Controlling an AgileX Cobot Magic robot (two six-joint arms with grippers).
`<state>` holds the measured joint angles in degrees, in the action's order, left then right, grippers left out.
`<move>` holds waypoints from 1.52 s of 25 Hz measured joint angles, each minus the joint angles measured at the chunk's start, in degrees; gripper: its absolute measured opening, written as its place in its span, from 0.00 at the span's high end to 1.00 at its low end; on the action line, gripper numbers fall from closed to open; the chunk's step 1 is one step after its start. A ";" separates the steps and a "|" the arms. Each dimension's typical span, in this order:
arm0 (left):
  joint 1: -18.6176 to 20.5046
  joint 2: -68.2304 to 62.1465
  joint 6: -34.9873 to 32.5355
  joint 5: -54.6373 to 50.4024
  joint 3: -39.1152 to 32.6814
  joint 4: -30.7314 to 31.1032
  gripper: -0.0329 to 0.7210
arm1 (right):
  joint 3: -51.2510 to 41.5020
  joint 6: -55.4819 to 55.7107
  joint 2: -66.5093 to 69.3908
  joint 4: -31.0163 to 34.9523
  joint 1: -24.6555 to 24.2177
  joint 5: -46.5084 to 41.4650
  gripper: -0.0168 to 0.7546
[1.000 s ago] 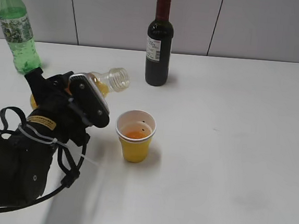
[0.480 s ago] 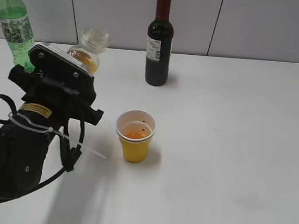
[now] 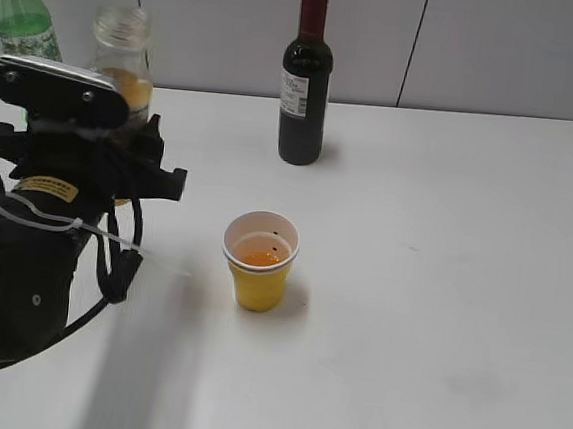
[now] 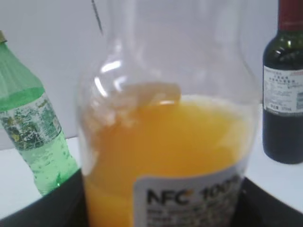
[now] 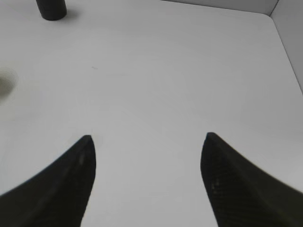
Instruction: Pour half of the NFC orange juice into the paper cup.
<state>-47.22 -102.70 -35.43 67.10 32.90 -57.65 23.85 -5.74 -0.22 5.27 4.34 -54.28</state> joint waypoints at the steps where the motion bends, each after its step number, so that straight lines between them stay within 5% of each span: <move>1: 0.00 0.41 1.47 0.00 0.00 -0.70 0.34 | 0.00 0.00 0.00 0.00 0.00 0.00 0.29; 12: 5.01 1.27 12.92 0.01 0.05 1.24 0.34 | 0.00 0.00 0.00 0.00 0.00 0.00 0.29; 31: 25.75 -0.66 24.27 -2.65 1.70 32.94 0.34 | 0.00 0.06 0.00 0.00 0.00 0.00 0.29; 38: 28.97 -8.46 25.81 -3.05 9.12 38.58 0.34 | 0.00 -0.01 0.00 0.00 0.00 0.00 0.29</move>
<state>-18.25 -111.16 -9.61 64.05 42.02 -19.07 23.85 -5.75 -0.22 5.27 4.34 -54.28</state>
